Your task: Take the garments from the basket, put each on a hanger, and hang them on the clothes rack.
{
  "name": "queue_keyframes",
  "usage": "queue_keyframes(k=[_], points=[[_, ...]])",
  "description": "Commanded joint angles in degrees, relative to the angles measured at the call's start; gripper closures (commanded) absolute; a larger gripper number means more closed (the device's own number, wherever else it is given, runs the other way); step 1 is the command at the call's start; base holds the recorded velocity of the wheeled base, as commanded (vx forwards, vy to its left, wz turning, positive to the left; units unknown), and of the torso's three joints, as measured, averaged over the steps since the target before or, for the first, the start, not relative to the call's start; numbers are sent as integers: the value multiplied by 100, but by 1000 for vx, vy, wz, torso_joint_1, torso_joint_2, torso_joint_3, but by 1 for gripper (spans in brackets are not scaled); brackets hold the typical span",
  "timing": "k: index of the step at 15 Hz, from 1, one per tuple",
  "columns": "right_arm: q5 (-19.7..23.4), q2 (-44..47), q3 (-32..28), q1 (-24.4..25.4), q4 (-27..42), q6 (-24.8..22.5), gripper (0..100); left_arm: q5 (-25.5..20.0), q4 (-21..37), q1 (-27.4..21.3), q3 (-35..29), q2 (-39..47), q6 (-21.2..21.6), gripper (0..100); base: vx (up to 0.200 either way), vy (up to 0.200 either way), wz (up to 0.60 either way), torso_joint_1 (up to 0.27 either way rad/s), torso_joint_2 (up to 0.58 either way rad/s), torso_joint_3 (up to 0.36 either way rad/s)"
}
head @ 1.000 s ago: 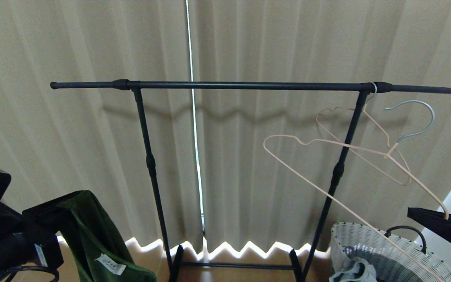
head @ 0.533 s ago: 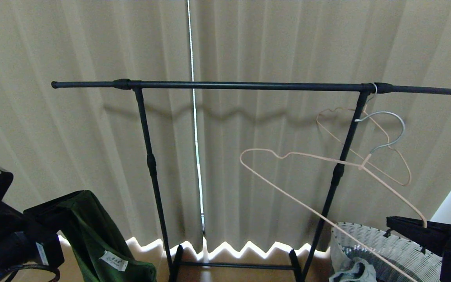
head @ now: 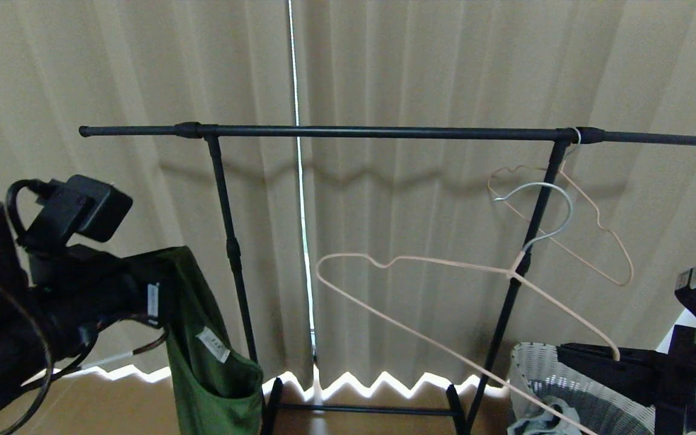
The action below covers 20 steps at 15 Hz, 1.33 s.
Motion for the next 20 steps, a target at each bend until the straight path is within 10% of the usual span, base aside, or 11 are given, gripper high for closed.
queue_keyframes(k=[1,4,20], points=[[3,301,-109,322,-48,27,100,509,-6,-263,-829,1065,-165,100,0,0,0,0,0,0],[3,758,-206,902,-540,396,100,1247,-6,-439,-1567,1785,-710,100,0,0,0,0,0,0],[-489,2331,-1252,1456,-1111,871,100,1397,-6,-562,-1655,1750,-1062,100,0,0,0,0,0,0]])
